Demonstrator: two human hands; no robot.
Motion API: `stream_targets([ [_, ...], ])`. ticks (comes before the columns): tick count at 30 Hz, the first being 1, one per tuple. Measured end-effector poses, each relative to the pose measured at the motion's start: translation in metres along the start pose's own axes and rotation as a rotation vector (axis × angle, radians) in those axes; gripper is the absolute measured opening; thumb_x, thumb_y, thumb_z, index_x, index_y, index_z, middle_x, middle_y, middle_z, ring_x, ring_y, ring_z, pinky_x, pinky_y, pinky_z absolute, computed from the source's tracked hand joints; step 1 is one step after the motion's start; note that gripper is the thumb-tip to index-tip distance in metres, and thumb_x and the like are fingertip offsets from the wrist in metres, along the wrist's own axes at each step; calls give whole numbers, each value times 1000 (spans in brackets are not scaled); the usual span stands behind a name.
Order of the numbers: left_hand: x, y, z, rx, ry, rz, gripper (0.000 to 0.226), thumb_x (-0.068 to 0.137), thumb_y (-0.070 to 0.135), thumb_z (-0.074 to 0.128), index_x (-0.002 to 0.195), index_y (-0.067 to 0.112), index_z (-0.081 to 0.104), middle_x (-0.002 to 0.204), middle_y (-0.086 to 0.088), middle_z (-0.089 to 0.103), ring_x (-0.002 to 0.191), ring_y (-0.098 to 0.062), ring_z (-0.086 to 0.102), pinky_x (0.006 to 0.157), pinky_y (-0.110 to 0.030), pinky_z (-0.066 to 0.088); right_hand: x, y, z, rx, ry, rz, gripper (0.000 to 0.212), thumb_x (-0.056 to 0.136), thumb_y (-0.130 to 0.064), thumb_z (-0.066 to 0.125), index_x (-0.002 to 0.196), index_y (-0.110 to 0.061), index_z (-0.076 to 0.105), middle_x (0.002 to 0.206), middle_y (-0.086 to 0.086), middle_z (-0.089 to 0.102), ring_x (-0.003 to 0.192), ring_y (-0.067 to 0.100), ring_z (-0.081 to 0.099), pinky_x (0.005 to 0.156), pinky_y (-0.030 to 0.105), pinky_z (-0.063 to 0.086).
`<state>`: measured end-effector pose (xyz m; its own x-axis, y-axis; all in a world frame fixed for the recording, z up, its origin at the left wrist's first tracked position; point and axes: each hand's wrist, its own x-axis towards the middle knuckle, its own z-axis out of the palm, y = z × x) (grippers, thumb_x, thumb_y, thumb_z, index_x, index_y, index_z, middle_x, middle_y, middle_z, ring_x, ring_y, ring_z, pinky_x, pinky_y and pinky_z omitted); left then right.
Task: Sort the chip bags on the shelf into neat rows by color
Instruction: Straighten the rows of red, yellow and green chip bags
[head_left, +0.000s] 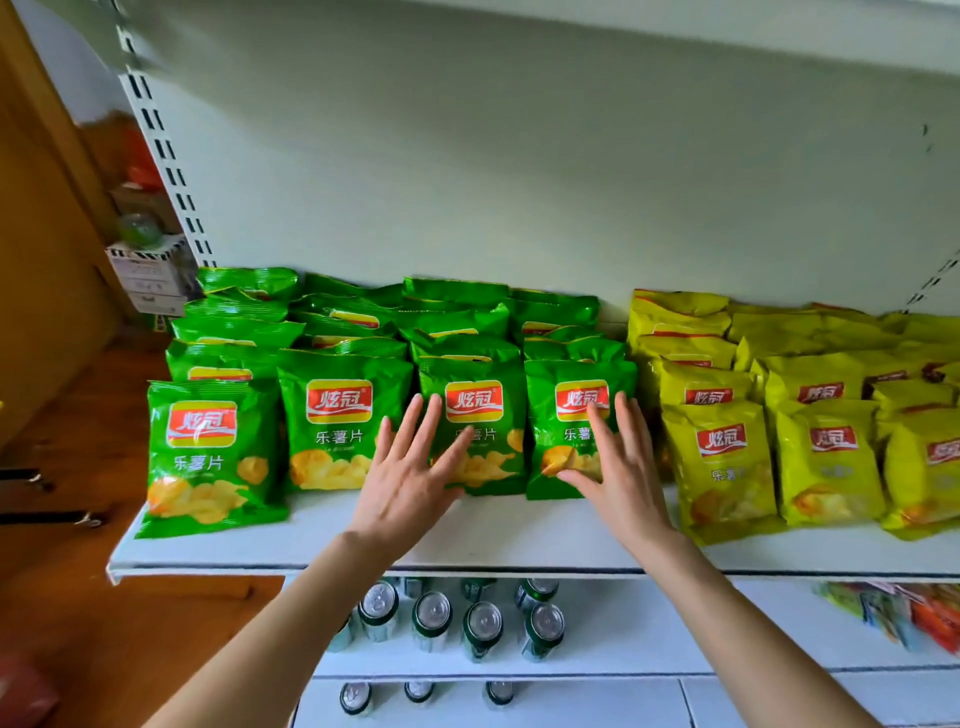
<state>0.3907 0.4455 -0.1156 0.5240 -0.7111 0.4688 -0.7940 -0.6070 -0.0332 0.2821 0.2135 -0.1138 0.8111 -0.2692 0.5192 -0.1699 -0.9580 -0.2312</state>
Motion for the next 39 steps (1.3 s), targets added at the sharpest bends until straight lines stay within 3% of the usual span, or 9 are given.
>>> stream_targets([
  [3,-1,0,3,29,12,11,94,50,38,91,129,22,43,139,-29,43,126,-46,41,91,-65,32,0,2,5,10,41,-39,102,51,-30,87,134,-9,33,136,32,40,129,37,26,98,53,30],
  [8,-1,2,1,25,8,0,93,51,38,90,129,21,44,140,-30,40,130,-41,35,93,-63,27,6,2,4,-7,3,-61,102,50,-31,88,133,-10,34,135,32,42,122,47,43,96,53,33],
  [17,-3,0,-2,4,-9,-4,83,57,43,86,128,20,51,146,-28,31,136,-38,25,95,-65,23,7,1,2,42,42,-68,105,48,-29,90,134,-13,33,136,33,38,126,46,38,96,54,28],
  [19,-4,-1,-3,14,-7,-12,74,64,48,80,127,21,52,146,-27,30,136,-37,23,95,-67,21,6,1,2,60,58,-74,105,48,-29,90,135,-13,33,137,34,36,130,41,30,97,55,28],
  [23,-5,0,-7,6,-36,-35,60,78,55,45,129,22,48,147,-25,32,136,-35,22,94,-69,22,2,2,3,96,67,-60,103,50,-33,87,134,-10,32,137,36,35,129,36,21,96,58,31],
  [27,-8,5,-15,-13,-16,-124,56,82,49,40,130,19,45,144,-27,37,137,-34,22,94,-70,26,-2,6,3,92,86,-58,95,55,-43,73,134,-8,33,137,36,34,129,36,21,95,60,29],
  [30,-17,7,-19,-8,2,-301,60,81,49,39,132,17,42,142,-28,39,135,-35,24,91,-72,21,-8,7,3,84,83,-59,100,53,-39,80,135,-8,32,138,36,32,130,37,20,96,58,28],
  [34,-28,-4,-14,-42,-64,-363,67,80,53,38,135,15,38,142,-30,38,135,-35,23,82,-73,37,-11,6,6,86,52,-27,99,53,-30,86,136,-3,39,140,36,29,130,39,21,98,56,26],
  [39,-25,-14,-13,-66,-89,-323,65,80,52,39,133,15,42,142,-29,40,134,-35,24,81,-71,40,-11,4,6,54,48,-32,99,52,-28,88,133,-4,37,136,38,33,129,37,19,96,57,27],
])
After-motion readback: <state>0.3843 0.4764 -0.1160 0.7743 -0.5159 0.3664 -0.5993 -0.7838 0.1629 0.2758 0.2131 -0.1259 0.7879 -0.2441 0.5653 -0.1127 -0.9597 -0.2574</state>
